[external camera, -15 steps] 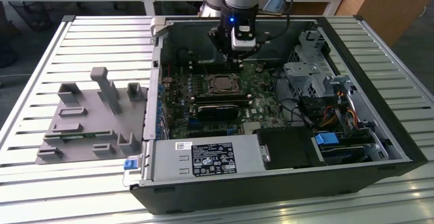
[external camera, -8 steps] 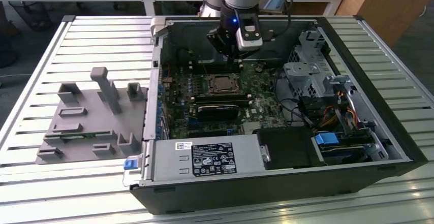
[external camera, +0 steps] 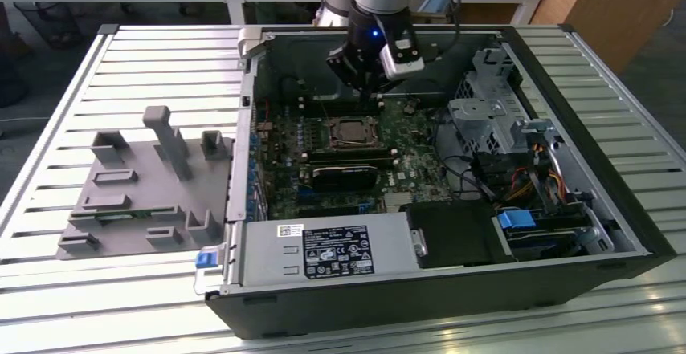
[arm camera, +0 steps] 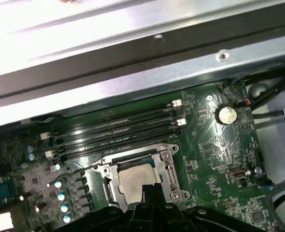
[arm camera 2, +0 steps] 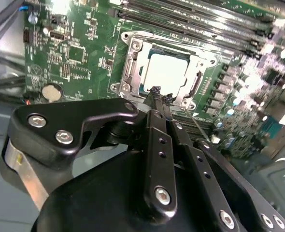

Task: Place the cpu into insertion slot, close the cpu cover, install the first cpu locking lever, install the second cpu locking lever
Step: 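Install the first cpu locking lever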

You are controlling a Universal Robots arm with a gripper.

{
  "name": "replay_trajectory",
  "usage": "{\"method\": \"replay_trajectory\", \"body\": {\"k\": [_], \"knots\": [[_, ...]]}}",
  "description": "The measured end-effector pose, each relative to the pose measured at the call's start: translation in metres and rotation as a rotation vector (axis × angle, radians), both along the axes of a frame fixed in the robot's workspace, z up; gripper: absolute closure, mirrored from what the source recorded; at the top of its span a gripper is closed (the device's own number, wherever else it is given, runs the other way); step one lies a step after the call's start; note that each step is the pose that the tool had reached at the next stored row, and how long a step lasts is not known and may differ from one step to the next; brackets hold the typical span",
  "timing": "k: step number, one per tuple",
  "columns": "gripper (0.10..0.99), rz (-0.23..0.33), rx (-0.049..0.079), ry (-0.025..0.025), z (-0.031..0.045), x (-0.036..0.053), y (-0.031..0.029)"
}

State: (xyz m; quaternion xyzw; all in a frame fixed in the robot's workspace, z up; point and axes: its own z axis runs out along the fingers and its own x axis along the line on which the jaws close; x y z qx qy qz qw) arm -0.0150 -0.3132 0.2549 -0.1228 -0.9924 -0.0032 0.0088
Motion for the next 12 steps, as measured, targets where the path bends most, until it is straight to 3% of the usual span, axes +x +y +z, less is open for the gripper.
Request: {"method": "replay_trajectory", "body": {"k": [7, 12], "knots": [[0.98, 0.125, 0.001, -0.0001, -0.0002, 0.0, 0.0], [0.98, 0.166, 0.001, -0.0008, -0.0005, -0.0022, 0.0]]}}
